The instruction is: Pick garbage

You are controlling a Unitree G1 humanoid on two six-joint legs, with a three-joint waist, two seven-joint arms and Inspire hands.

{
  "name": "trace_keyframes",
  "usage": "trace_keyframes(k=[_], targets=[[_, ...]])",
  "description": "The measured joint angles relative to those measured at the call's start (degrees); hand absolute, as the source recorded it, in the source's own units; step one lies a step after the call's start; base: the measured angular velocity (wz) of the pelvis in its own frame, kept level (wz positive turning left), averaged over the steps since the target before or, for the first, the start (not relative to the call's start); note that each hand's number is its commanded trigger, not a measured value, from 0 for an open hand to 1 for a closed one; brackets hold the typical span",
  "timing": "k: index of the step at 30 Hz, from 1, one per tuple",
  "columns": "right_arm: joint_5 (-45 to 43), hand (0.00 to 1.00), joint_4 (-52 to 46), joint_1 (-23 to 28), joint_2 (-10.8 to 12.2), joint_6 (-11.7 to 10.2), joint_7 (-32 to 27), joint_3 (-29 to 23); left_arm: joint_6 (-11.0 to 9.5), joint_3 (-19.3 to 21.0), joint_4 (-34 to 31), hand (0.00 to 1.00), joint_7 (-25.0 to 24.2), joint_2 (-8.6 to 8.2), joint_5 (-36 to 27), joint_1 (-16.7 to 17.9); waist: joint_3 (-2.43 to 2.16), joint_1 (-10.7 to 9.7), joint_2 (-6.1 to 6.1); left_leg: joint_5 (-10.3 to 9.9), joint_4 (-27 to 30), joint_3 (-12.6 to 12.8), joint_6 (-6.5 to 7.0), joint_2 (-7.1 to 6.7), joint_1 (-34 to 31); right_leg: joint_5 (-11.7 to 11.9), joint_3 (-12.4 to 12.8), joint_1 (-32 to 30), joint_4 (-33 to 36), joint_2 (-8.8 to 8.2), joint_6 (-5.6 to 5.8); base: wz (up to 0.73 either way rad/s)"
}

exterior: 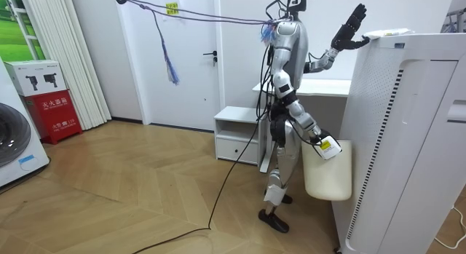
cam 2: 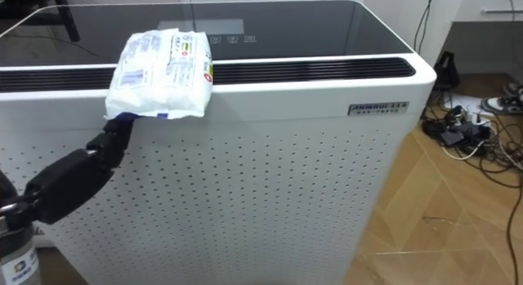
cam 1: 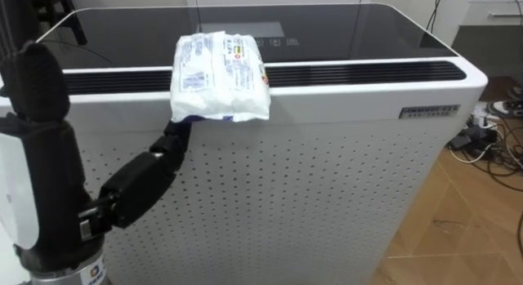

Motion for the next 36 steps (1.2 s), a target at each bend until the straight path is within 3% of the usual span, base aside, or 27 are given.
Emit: trace_keyframes(k=[9, 16, 17, 18, 24, 28, 33, 36], targets=[[-0.2, 1.00, 0.1, 0.0, -0.1, 0.0, 1.1, -0.1, 0.8, 0.0, 0.0, 0.00, -0.9, 0.38, 5.8, 0.0, 0.17, -2.8, 0.57, 0.0, -1.1, 1.0, 0.02, 0.08, 1.8, 0.0, 1.0, 0.9, 0.0, 0.16, 0.07, -0.06], [-0.5, 1.00, 0.3, 0.3, -0.3, 0.2, 1.7, -0.1, 1.3, -0.6, -0.3, 0.03, -1.5, 0.45, 8.6, 0.0, 0.25, -3.0, 0.68, 0.0, -1.7, 2.1, 0.02, 0.28, 2.0, 0.0, 2.4, 0.7, 0.0, 0.42, 0.06, -0.07], [-0.6, 1.00, 0.3, 0.3, -0.4, 0.4, 2.1, -0.1, 1.6, -0.7, -0.3, 0.38, -1.5, 0.51, 8.6, 0.0, 0.25, -3.0, 0.69, 0.0, -1.7, 2.1, 0.02, 0.27, 2.1, 0.0, 2.4, 0.7, 0.0, 0.41, 0.06, 0.00], [-0.6, 1.00, 0.3, 0.3, -0.5, 0.5, 2.3, -0.1, 1.8, -0.8, -0.3, 1.00, -1.4, 0.57, 8.6, 0.0, 0.25, -3.0, 0.68, 0.0, -1.8, 2.1, 0.02, 0.27, 2.1, 0.0, 2.4, 0.7, 0.0, 0.41, 0.06, 0.00], [-0.6, 1.00, 0.3, 0.3, -0.8, 2.2, 3.2, -0.6, 3.1, -2.2, -0.3, 1.00, -1.9, 1.16, 8.6, 0.1, 0.29, -2.9, 1.26, 0.0, -1.9, 1.8, 0.05, 0.25, 2.3, 0.0, 2.4, 0.8, -0.8, 0.46, 0.11, 0.00], [-0.6, 1.00, 0.3, 0.3, -0.9, 2.4, 3.6, -0.6, 4.3, -2.9, -0.2, 1.00, -3.5, 1.99, 9.8, 0.6, 0.43, -3.0, 1.61, 0.0, -1.9, 1.8, 0.05, 0.26, 2.2, 0.0, 2.4, 0.8, -0.7, 0.48, 0.11, 0.00], [-0.7, 1.00, 0.3, 0.3, -0.9, 2.4, 3.7, -0.6, 5.6, -3.3, -0.2, 1.00, -3.8, 2.18, 10.3, 0.6, 0.26, -3.5, 1.90, 0.0, -2.0, 1.9, 0.05, 0.28, 2.3, 0.0, 2.4, 0.8, -0.6, 0.50, 0.11, -0.01], [-0.7, 1.00, 0.3, 0.3, -1.0, 2.4, 3.7, -0.6, 6.0, -3.1, -0.2, 1.00, -3.7, 2.17, 10.3, -1.0, 0.24, -3.4, 1.93, 0.0, -2.0, 1.9, 0.05, 0.26, 2.3, 0.0, 2.5, 0.7, -0.7, 0.44, 0.11, -0.03]])
